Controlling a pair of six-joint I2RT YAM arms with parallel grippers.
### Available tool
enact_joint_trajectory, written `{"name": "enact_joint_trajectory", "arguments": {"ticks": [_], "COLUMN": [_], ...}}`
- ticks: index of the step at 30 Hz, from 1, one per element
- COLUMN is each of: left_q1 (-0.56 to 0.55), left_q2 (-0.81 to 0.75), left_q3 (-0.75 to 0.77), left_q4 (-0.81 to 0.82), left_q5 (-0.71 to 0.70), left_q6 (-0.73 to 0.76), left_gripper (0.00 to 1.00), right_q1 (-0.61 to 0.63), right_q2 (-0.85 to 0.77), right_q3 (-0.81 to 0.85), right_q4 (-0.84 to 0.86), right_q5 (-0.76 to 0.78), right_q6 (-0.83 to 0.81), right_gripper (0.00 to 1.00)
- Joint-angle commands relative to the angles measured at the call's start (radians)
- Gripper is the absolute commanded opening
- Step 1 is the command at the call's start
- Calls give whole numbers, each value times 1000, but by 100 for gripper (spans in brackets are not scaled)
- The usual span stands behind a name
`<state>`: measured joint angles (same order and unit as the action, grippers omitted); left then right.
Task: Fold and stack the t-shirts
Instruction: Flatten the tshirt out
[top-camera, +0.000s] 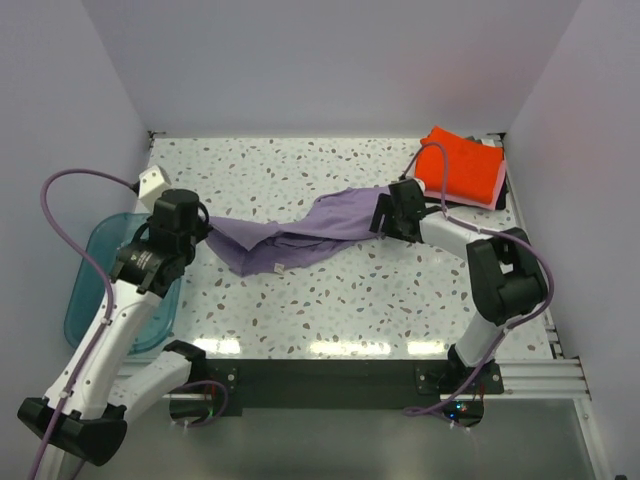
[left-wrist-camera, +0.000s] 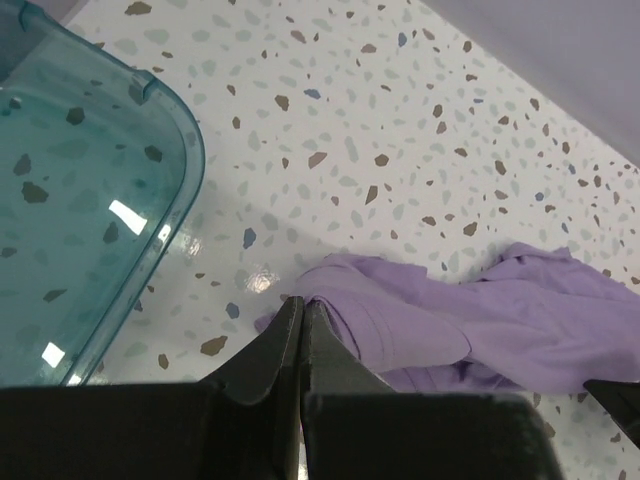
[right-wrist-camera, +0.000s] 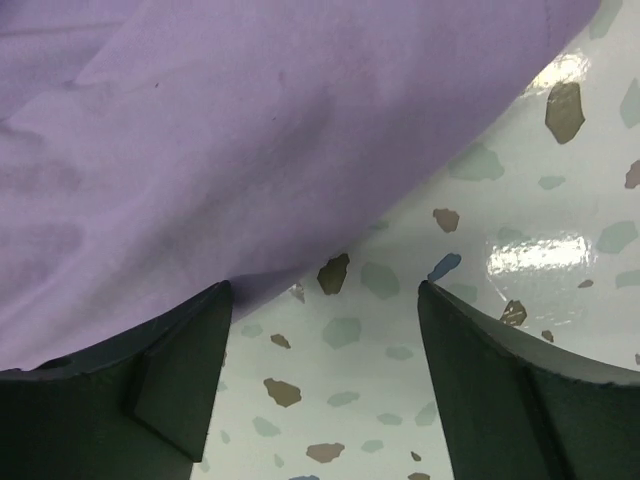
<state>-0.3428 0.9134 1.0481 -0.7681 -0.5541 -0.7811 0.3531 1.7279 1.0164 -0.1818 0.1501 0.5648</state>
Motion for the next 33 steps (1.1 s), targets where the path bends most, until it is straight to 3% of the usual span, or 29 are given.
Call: {"name": "enact_joint_trajectory", "arguments": {"ticks": [1,7,11,15,22,24,25,26,28,33], "left_q1": [10,10,10,10,10,10,10,10,10,10], "left_q2": [-7,-5,-1,1,2,5,16,22,42,70], "left_q3": [81,99,112,141,204,233,256,268,300,349], "left_q4": [-7,10,21,24,30,36,36,35,35,44], "left_q5": [-49,-29,-18,-1,74,92,105,108,112,120], "left_q6": [39,60,68,85,147,163,172,178,189,206], "left_gripper": [0,0,0,0,0,0,0,0,0,0], "right_q1": [-11,-17,-19,-28,-32,-32,-31,-32,-31,-31], "right_q2": [24,87,102,35,-117,-131,-125,-120,-113,-48], "right_q3": [48,85,102,87,11,2,-1,-4,-25,-27], "right_q4": [82,128,133,110,59,50,47,51,67,93], "right_q5": [52,46,49,55,83,72,62,52,42,28], "right_q6": [10,23,26,24,1,-9,-14,-14,-13,-13], "right_gripper": [74,50,21,0,1,18,36,42,50,52]}}
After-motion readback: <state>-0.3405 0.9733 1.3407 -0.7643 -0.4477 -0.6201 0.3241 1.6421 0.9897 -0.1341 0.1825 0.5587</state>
